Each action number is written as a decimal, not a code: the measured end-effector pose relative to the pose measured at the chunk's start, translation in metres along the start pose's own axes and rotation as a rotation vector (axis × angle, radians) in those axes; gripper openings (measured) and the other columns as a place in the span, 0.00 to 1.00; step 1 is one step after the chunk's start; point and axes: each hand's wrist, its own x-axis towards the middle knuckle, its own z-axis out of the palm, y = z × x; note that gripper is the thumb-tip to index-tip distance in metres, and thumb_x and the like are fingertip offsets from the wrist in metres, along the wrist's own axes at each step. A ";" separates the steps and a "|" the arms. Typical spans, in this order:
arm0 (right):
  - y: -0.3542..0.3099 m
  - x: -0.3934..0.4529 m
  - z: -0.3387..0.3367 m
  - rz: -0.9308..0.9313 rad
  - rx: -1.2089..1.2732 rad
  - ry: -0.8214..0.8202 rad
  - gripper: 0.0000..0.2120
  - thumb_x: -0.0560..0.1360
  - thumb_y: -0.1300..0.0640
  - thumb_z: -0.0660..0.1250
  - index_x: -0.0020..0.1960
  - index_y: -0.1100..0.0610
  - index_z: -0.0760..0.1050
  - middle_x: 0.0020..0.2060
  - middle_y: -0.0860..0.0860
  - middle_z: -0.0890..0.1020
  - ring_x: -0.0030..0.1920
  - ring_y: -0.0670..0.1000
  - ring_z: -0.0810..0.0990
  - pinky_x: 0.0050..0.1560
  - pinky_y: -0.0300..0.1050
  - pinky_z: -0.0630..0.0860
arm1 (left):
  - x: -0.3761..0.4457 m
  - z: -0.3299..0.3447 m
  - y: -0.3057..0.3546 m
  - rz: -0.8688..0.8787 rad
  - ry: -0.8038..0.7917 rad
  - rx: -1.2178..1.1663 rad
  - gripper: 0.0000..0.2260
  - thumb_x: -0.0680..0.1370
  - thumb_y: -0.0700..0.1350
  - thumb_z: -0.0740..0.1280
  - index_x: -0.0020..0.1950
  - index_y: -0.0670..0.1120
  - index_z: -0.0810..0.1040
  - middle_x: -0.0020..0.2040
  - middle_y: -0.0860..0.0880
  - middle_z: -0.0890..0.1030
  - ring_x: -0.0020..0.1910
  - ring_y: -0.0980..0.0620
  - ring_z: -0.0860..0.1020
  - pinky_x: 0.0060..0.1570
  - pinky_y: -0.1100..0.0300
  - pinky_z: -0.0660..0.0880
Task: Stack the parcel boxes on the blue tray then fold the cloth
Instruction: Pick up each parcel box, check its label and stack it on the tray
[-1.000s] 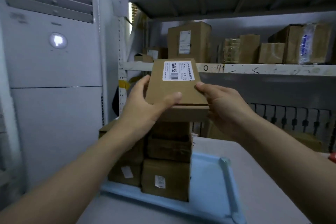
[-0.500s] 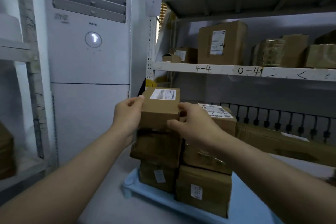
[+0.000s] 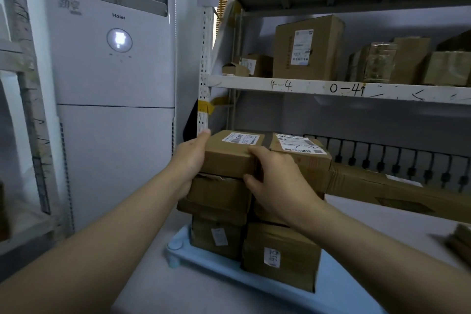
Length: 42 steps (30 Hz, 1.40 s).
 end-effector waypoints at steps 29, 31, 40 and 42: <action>0.143 -0.132 -0.003 0.233 -0.026 0.061 0.13 0.77 0.51 0.66 0.61 0.47 0.76 0.39 0.42 0.82 0.40 0.47 0.78 0.47 0.48 0.77 | -0.132 0.121 -0.120 0.743 0.007 0.266 0.09 0.76 0.38 0.68 0.49 0.51 0.73 0.49 0.57 0.71 0.48 0.56 0.74 0.45 0.69 0.71; 0.164 -0.151 -0.011 0.325 -0.038 0.066 0.11 0.76 0.50 0.66 0.58 0.47 0.79 0.37 0.42 0.81 0.42 0.49 0.80 0.48 0.47 0.77 | -0.143 0.146 -0.126 0.740 -0.181 0.291 0.07 0.76 0.40 0.68 0.47 0.52 0.74 0.47 0.58 0.72 0.45 0.55 0.74 0.44 0.68 0.71; 0.247 -0.269 -0.082 0.660 -0.141 0.092 0.08 0.75 0.52 0.65 0.48 0.48 0.82 0.36 0.43 0.82 0.43 0.50 0.80 0.45 0.46 0.77 | -0.189 0.278 -0.150 0.483 -0.591 0.343 0.09 0.75 0.37 0.69 0.42 0.52 0.77 0.48 0.55 0.76 0.49 0.55 0.75 0.45 0.66 0.69; 0.264 -0.295 -0.100 0.736 -0.151 0.138 0.07 0.74 0.53 0.65 0.48 0.49 0.82 0.39 0.45 0.84 0.43 0.51 0.80 0.45 0.47 0.77 | -0.202 0.304 -0.154 0.460 -0.652 0.360 0.09 0.75 0.37 0.69 0.42 0.51 0.78 0.47 0.55 0.75 0.47 0.53 0.75 0.45 0.66 0.69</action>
